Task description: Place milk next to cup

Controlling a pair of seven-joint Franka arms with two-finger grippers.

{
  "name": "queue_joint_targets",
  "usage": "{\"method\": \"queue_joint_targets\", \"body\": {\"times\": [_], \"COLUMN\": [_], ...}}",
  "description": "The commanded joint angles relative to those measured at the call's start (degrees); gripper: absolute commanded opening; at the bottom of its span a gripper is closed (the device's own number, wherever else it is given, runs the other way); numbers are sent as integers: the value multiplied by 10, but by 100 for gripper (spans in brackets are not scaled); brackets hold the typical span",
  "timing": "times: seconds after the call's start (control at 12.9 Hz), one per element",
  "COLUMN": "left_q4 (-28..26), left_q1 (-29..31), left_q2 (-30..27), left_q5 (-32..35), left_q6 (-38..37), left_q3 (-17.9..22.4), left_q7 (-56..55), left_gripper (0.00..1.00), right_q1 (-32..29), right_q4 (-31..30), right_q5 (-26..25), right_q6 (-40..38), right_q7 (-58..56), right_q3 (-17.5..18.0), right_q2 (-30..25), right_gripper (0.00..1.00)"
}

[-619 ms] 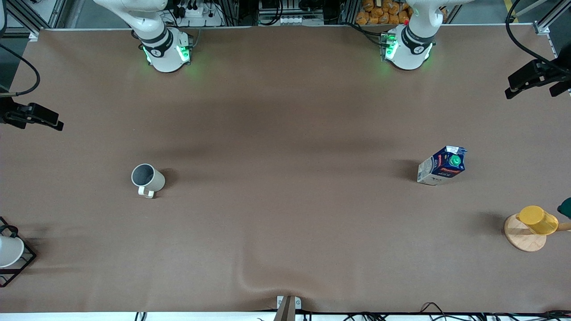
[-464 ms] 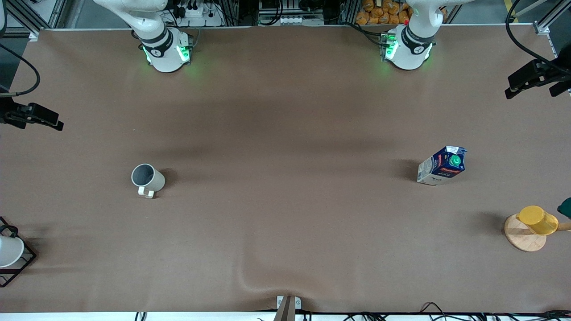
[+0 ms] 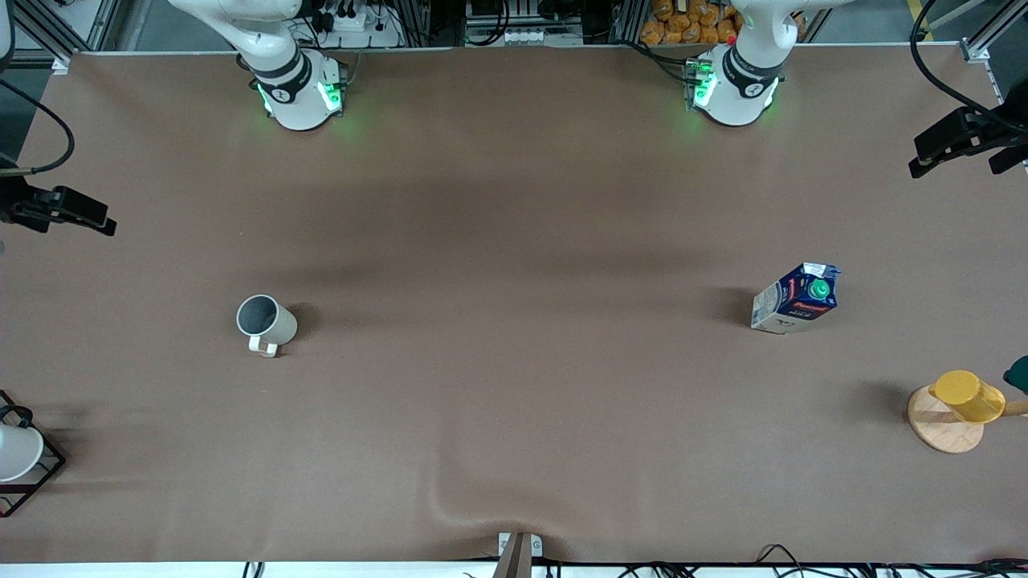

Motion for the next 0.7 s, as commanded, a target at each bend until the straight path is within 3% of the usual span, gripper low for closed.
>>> {"method": "queue_joint_targets", "body": {"times": [0.0,0.62], "left_q4": [1,-21], "left_q1": [3,30], "left_q2": [-3,13], "left_q5": [-4,-12], "left_q6": [-8,-1], "left_q3": [1,2], "left_q7": [15,26], "left_gripper": [100,100], "right_q1": [2,9], "right_q4": [4,0], "right_q5": [-5,10], "right_q6": [19,97], "right_q7": [-1,-60], "right_q3": [0,2], "right_q2": [51,201], "right_gripper": [100,100]}}
